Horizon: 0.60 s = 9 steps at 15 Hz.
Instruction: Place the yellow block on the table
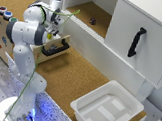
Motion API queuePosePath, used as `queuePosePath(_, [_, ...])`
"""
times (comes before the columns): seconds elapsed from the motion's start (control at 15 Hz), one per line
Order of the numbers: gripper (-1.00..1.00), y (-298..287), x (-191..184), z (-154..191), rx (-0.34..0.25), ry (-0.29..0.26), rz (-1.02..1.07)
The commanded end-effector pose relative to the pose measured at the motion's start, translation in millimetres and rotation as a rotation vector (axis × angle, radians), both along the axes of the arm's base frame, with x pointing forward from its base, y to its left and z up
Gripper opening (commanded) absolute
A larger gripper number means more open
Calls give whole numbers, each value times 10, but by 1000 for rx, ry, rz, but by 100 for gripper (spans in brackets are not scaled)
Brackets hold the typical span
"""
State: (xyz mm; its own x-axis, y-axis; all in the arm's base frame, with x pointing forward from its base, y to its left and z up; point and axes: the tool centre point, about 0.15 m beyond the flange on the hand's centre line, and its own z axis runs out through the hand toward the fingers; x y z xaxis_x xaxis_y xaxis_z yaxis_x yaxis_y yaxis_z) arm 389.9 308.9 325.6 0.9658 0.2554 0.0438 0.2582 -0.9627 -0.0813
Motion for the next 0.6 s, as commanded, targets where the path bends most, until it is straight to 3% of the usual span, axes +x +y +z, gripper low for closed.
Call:
queuePosePath(0.0, [-100, -7, 0, 234, -43, -80, 21])
queuePosePath(0.13, [-100, -20, -52, 551, -45, -129, 31])
queuePosePath(0.27, [-100, -102, -106, 901, -9, -163, 45])
queuePosePath(0.53, [-100, -478, -220, 1455, 6, -210, 43])
